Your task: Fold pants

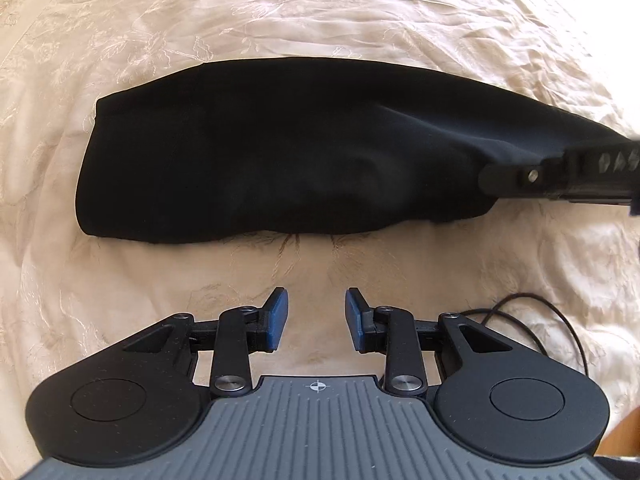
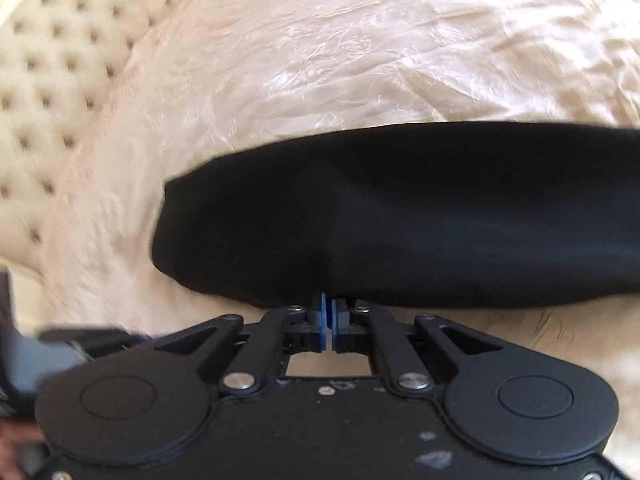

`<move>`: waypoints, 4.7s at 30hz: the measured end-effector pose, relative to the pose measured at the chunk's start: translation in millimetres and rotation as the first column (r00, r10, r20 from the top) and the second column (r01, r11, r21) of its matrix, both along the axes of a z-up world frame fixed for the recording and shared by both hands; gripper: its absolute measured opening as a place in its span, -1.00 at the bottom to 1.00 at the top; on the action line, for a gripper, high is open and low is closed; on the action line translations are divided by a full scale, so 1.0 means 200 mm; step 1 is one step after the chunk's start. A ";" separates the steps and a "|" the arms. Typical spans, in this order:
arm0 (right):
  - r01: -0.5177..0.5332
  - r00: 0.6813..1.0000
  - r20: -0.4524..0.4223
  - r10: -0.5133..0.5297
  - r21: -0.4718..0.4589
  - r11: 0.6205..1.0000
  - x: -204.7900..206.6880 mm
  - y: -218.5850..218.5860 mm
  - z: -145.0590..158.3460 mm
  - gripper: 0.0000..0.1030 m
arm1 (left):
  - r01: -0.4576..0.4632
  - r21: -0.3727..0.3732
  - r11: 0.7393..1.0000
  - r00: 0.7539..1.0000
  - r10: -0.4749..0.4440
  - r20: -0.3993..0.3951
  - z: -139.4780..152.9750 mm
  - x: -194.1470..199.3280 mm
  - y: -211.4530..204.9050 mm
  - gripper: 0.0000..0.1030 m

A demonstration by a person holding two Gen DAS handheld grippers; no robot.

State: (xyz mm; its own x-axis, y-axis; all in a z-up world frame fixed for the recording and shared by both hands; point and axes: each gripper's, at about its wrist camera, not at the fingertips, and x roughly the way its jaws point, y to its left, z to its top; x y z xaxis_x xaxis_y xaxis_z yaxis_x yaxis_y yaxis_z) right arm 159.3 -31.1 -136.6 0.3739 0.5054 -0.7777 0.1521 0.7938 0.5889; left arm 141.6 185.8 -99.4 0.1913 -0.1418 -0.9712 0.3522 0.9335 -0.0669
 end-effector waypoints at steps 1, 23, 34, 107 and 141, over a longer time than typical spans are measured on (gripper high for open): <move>0.063 0.997 -0.054 -0.058 0.098 0.993 0.00 -0.07 0.00 -0.91 | 0.003 -0.001 1.000 1.000 -0.003 0.000 0.00 -0.01 0.00 -0.40; -0.272 0.865 0.184 0.467 -0.610 0.744 -0.38 0.55 -0.08 -0.43 | -0.018 0.016 1.000 1.000 0.018 0.002 0.03 -0.11 0.05 -0.40; -0.188 0.977 0.062 0.206 -0.222 0.957 -0.23 0.30 -0.05 -0.75 | -0.043 0.006 0.999 0.999 0.043 -0.012 0.02 -0.13 0.11 -0.40; 0.017 0.999 0.050 0.009 -0.485 0.874 0.47 0.00 -0.17 -0.72 | -0.058 0.112 0.992 0.990 0.044 0.131 -0.23 0.42 0.35 -0.36; 0.439 0.891 0.166 -0.423 -0.558 0.705 -0.73 -1.69 0.06 -0.61 | 0.246 -0.024 0.969 0.956 -0.238 0.172 -0.01 -0.32 -1.29 -0.35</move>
State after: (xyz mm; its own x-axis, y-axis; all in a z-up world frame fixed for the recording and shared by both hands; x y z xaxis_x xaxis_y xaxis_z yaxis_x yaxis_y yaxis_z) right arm 12.8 -368.2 -125.2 0.4622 -0.2449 -0.8523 0.5538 0.8304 0.0618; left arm 77.8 -72.9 -101.9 0.3045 -0.2467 -0.9200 0.5769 0.8163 -0.0280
